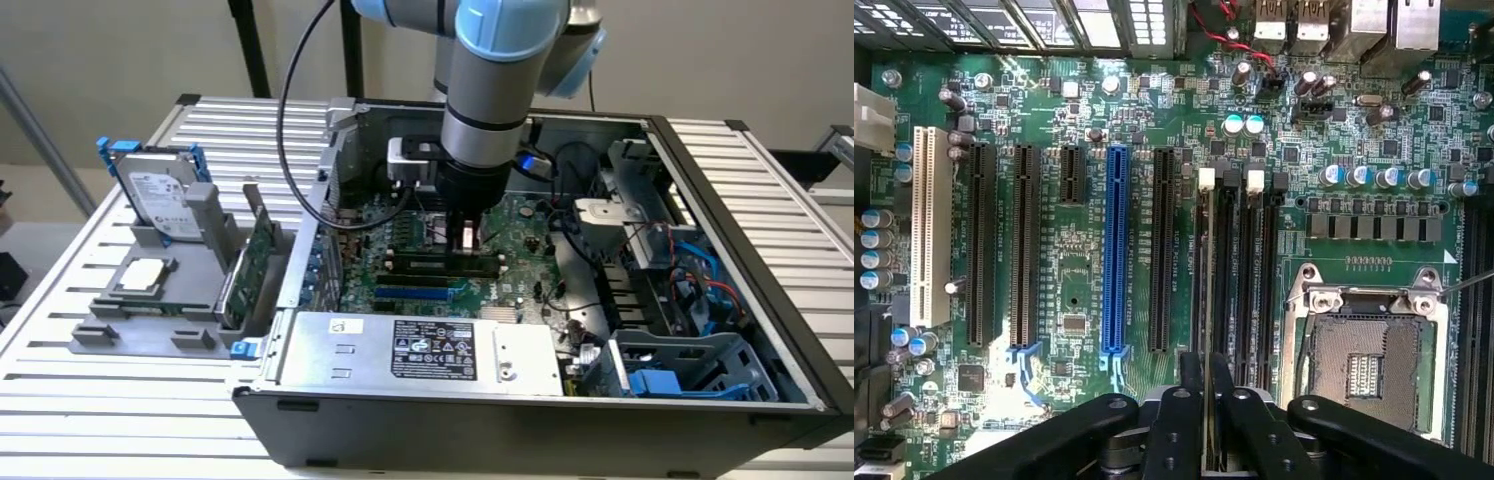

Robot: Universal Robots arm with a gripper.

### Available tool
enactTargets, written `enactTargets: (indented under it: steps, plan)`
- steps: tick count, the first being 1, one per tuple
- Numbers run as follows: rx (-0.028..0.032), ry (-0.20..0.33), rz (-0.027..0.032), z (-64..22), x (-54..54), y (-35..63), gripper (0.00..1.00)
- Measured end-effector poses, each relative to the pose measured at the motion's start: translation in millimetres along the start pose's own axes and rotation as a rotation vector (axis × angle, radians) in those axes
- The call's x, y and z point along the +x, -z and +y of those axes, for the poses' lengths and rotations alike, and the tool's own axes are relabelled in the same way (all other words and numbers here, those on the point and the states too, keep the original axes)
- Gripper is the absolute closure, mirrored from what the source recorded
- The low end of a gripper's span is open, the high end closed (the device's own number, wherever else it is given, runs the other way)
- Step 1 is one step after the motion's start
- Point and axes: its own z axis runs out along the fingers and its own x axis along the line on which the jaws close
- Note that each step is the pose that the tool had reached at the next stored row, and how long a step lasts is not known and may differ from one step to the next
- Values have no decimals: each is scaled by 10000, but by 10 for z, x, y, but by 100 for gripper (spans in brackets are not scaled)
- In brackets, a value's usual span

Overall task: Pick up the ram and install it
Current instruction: 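Press down the ram until it locks into place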

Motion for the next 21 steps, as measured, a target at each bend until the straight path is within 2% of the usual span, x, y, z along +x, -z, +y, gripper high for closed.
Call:
enactTargets:
  steps: [3, 10, 11, 13, 21]
  plan:
    - [-4, -1, -2, 1, -1, 33, 0]
    - [-14, 2, -25, 14, -2, 272, 0]
    - [-14, 2, -31, 19, -1, 295, 100]
    - [-13, 2, -50, 24, -2, 301, 100]
    - [-14, 2, -50, 24, -2, 301, 100]
